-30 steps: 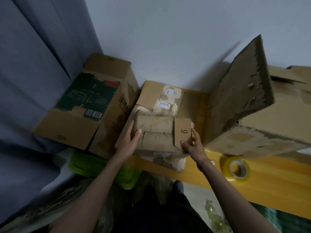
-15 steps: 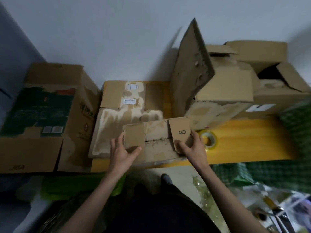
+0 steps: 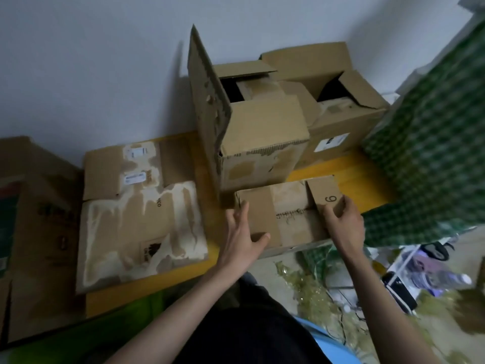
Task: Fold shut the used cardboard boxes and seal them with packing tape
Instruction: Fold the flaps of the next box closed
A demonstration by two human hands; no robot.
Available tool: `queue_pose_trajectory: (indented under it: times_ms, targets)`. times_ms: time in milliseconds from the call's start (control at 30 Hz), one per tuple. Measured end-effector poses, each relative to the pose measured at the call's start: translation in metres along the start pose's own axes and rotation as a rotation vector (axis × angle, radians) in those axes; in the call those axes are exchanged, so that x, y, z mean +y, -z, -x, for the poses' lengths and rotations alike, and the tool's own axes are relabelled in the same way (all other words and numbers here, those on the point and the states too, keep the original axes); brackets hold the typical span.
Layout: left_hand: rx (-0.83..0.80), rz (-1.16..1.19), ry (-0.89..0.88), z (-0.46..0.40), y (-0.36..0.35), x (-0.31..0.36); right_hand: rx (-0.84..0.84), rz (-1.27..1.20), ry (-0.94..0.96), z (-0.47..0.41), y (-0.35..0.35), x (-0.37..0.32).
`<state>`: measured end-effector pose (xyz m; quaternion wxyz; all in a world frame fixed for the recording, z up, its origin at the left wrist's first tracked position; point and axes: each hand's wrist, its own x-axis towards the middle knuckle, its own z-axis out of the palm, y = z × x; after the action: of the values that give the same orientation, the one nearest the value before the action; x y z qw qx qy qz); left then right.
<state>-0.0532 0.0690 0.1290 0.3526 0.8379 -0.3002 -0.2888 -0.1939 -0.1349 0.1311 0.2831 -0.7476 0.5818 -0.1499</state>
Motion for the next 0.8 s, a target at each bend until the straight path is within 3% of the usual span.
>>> queue_pose_trajectory:
  times_ms: [200, 367, 533, 700, 800]
  targets:
    - [-0.139, -0.079, -0.077, -0.047, -0.056, 0.062, 0.076, 0.066, -0.069, -0.077, 0.050, 0.031]
    - [-0.152, -0.112, -0.047, -0.092, -0.096, 0.104, 0.050, 0.061, -0.082, -0.142, 0.063, 0.052]
    - [-0.168, -0.162, -0.045, -0.132, -0.127, 0.124, -0.047, -0.016, -0.107, -0.200, 0.056, 0.073]
    - [-0.244, -0.272, -0.038, -0.152, -0.160, 0.122, -0.051, -0.199, -0.230, -0.201, 0.033, 0.093]
    - [-0.277, -0.345, -0.026, -0.164, -0.172, 0.124, -0.156, -0.202, -0.124, -0.204, 0.019, 0.102]
